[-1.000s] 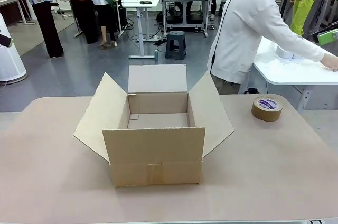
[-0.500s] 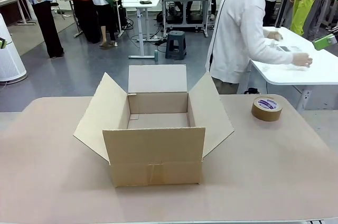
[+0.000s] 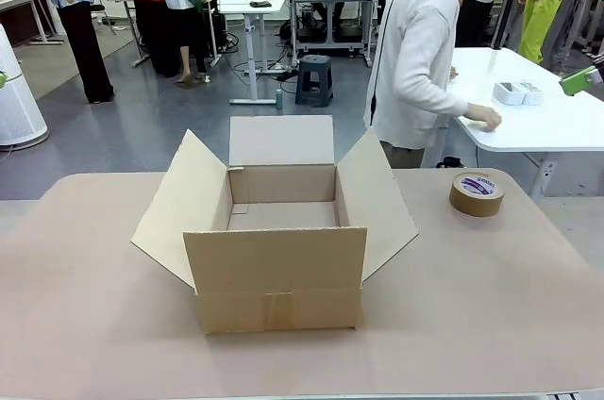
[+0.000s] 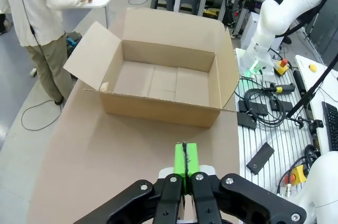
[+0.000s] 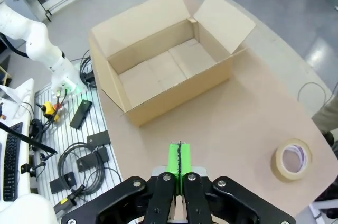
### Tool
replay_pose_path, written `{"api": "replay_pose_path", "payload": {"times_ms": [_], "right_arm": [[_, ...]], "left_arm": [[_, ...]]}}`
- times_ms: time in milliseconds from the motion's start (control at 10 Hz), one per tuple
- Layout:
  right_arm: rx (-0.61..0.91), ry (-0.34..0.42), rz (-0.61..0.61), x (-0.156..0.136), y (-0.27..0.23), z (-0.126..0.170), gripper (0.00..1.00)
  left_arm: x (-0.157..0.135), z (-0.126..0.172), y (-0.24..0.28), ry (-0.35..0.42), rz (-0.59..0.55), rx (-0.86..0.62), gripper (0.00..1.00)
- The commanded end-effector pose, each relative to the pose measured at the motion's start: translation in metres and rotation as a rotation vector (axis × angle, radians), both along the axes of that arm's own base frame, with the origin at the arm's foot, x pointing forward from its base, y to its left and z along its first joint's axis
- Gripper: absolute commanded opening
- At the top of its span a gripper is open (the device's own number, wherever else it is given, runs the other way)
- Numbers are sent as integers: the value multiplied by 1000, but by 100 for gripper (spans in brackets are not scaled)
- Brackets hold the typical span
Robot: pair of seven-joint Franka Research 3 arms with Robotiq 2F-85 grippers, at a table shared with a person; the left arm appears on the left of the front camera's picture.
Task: Wrap the clocks to prevent damage.
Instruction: Open the side flaps of the Package Box.
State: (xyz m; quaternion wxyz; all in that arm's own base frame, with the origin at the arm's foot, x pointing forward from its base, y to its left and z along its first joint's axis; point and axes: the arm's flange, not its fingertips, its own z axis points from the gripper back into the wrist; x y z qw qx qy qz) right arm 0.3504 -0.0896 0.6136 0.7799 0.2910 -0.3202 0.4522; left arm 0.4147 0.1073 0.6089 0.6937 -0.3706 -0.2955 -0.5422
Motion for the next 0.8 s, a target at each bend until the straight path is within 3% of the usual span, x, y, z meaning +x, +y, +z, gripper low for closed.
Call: {"api": "replay_pose_path", "payload": {"times_ms": [0, 200, 400, 600, 700], "right_arm": [[-15, 23, -81, 4, 23, 6, 0], [-101, 170, -141, 7, 94, 21, 0], [-213, 339, -292, 23, 161, 21, 0], [-302, 473, -401, 40, 216, 11, 0], [-348, 494, -472, 52, 230, 3, 0]], "left_arm": [[-1, 15, -14, 28, 6, 107, 0], [3, 48, -66, 75, 39, 296, 0], [18, 69, -117, 216, 139, 492, 0], [30, 67, -175, 289, 344, 584, 0], [32, 61, -198, 315, 445, 598, 0]]}}
